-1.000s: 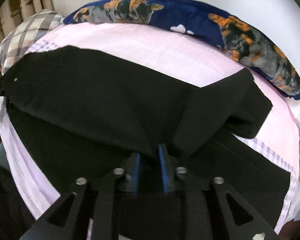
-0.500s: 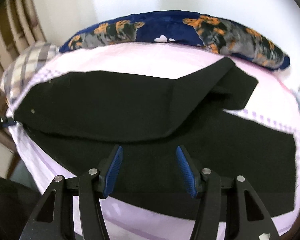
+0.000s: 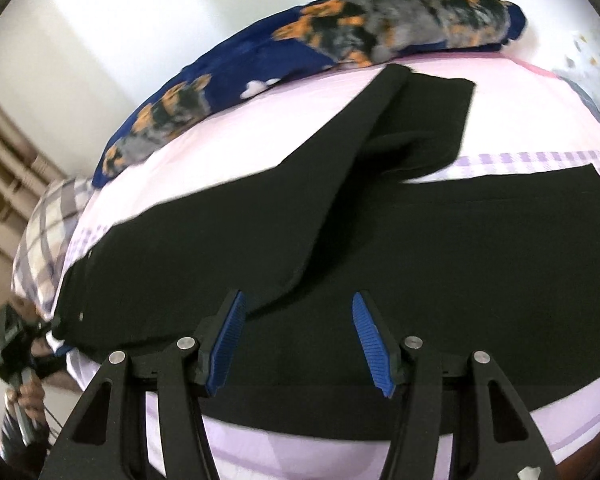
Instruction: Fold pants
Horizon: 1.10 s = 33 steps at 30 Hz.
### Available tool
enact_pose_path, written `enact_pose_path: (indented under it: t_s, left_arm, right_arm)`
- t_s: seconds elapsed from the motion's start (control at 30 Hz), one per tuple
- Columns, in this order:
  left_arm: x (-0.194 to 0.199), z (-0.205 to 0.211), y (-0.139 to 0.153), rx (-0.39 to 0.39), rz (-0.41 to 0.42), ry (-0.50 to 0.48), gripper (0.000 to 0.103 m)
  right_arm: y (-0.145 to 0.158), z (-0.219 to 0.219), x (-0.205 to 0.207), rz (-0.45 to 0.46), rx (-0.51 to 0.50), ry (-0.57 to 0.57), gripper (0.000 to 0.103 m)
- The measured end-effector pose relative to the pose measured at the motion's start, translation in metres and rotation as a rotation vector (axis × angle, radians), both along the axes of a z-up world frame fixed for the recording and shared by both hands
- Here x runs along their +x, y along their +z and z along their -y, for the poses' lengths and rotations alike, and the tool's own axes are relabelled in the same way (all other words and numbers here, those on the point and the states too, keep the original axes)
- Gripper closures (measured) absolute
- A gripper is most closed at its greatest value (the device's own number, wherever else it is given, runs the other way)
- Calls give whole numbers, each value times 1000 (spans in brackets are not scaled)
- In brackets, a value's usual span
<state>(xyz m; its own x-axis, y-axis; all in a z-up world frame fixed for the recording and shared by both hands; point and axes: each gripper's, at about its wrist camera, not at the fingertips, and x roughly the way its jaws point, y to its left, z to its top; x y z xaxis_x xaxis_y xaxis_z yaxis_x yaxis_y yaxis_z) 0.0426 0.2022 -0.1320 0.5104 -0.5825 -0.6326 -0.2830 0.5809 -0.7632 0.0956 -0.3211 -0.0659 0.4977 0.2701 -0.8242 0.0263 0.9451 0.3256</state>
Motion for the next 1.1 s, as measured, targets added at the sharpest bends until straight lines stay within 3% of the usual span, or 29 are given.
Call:
enact_pose_path:
  t_s: [0.07, 0.13, 0.3, 0.47, 0.67, 0.73, 0.8, 0.93, 1.1]
  left_arm:
    - [3, -3, -4, 9, 1, 18, 74]
    - [6, -7, -7, 24, 11, 19, 82]
    - [10, -4, -7, 81, 8, 3, 84]
    - [14, -5, -13, 67, -9, 9, 84]
    - [17, -3, -12, 95, -22, 0, 84]
    - [19, -2, -12, 103, -26, 1, 84]
    - [21, -2, -10, 114, -27, -1, 84]
    - [30, -1, -3, 154, -11, -13, 84]
    - [51, -9, 12, 192, 43, -40, 85]
  right_arm:
    - [-2, 10, 13, 8, 26, -39, 49]
    - [-5, 18, 28, 14, 49, -75, 49]
    - [-10, 36, 83, 22, 82, -137, 57]
    - [-16, 44, 143, -2, 14, -171, 58]
    - [-38, 62, 193, -72, 32, -230, 60]
    - [-44, 65, 203, -94, 77, -238, 83]
    - [-44, 67, 206, -102, 118, -245, 93]
    - [-16, 64, 198, -26, 76, -240, 97]
    - [43, 89, 159, 79, 40, -312, 97]
